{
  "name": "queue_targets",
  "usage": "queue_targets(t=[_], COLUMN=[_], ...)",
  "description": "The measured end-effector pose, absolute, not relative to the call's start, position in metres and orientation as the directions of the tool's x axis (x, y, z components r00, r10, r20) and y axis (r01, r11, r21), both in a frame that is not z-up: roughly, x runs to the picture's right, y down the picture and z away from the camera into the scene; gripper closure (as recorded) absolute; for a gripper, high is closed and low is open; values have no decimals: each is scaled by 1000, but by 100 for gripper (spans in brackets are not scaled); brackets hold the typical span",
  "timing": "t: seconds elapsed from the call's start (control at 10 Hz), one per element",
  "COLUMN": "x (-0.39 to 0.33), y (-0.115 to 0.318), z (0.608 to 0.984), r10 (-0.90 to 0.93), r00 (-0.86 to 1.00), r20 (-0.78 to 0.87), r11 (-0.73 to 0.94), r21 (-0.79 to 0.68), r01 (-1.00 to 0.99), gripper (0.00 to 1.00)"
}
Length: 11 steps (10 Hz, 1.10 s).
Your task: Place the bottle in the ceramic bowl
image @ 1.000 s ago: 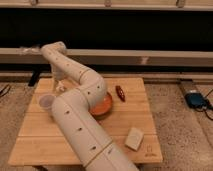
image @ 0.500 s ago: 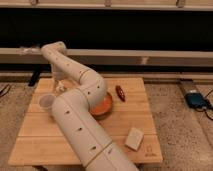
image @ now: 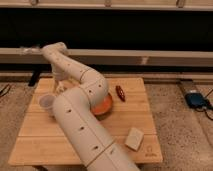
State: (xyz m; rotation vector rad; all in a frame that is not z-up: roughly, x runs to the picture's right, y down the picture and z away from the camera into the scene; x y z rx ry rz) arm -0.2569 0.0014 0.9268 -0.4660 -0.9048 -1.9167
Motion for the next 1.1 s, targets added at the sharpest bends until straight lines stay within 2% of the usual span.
queue_targets(t=[0.4,1.1], x=[-236,-242], y=[10,6], z=[909,916], r10=[-595,-630], r00=[-501,-528], r20=[629,569], r11=[-260,-328], r21=[439,422], r01=[860,845], gripper=[20,20])
